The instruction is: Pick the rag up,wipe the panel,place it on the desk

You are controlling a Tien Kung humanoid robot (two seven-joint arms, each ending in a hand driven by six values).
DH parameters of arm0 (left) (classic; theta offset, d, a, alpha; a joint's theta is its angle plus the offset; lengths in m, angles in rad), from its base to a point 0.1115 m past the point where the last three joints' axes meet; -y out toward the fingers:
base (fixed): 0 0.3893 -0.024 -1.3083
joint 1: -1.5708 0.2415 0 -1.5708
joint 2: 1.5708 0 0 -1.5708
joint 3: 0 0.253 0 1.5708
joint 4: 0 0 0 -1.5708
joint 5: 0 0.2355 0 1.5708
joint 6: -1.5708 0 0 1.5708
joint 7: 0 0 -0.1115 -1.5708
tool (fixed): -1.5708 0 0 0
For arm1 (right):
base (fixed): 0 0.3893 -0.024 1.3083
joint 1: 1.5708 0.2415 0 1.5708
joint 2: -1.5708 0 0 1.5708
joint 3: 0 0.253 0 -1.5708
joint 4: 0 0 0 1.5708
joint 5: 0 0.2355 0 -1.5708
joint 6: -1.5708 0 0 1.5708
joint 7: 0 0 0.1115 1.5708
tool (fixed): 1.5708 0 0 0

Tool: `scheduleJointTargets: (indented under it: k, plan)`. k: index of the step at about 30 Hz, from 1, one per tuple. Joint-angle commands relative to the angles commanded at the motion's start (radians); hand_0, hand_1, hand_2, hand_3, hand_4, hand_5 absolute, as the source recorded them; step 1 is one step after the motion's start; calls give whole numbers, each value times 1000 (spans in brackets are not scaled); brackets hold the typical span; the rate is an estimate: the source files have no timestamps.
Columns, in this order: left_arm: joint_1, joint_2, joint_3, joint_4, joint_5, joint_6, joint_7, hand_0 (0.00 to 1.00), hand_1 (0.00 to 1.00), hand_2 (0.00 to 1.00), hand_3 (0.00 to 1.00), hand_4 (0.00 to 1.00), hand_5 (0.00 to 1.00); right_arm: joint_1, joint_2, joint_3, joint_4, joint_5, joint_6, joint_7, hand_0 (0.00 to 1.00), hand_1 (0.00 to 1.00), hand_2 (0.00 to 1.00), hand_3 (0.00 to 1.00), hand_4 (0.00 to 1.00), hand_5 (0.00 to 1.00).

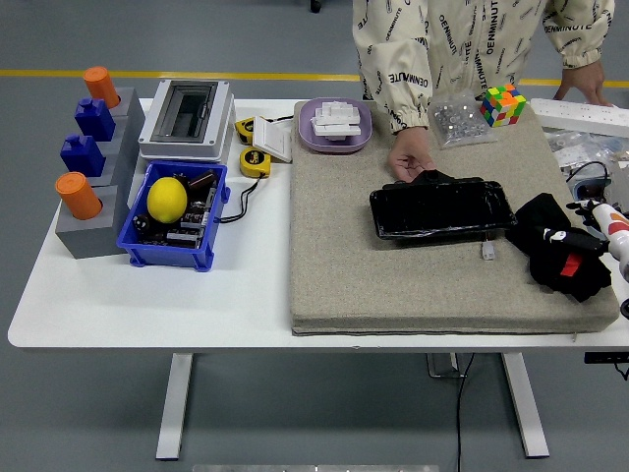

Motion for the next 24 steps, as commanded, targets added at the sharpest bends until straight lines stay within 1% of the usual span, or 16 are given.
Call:
scheduleJointTargets:
  k: [9, 15, 20, 22, 23, 24]
  plan:
    - [-2, 3, -3, 0, 1, 0, 0, 607, 641, 655, 560, 628, 441, 22, 1, -38, 4, -9, 2, -9, 870, 814, 866, 852, 998, 573]
    - [0, 5, -2, -1, 0, 0, 0, 607, 641, 654, 560, 628, 441, 20, 24, -33, -12, -4, -1, -9, 871, 814, 866, 851, 998, 572]
    - [1, 6, 0, -1, -2, 0, 0, 608, 641, 655, 560, 628, 441, 15, 37, -32, -13, -6, -2, -10, 870, 813, 866, 851, 998, 571]
    - [2, 7, 1, -1, -2, 0, 0, 608, 641, 655, 560, 628, 441, 15, 39, -36, -11, -7, -11, -10, 870, 813, 866, 851, 998, 571]
    - [2, 7, 2, -1, -2, 0, 0, 608, 641, 655, 560, 628, 441, 14, 39, -40, -7, -11, -28, -8, 870, 813, 866, 851, 998, 571]
    - [2, 7, 2, -1, -2, 0, 0, 608, 641, 655, 561, 627, 441, 14, 39, -41, -5, -14, -40, -8, 720, 715, 775, 792, 998, 529]
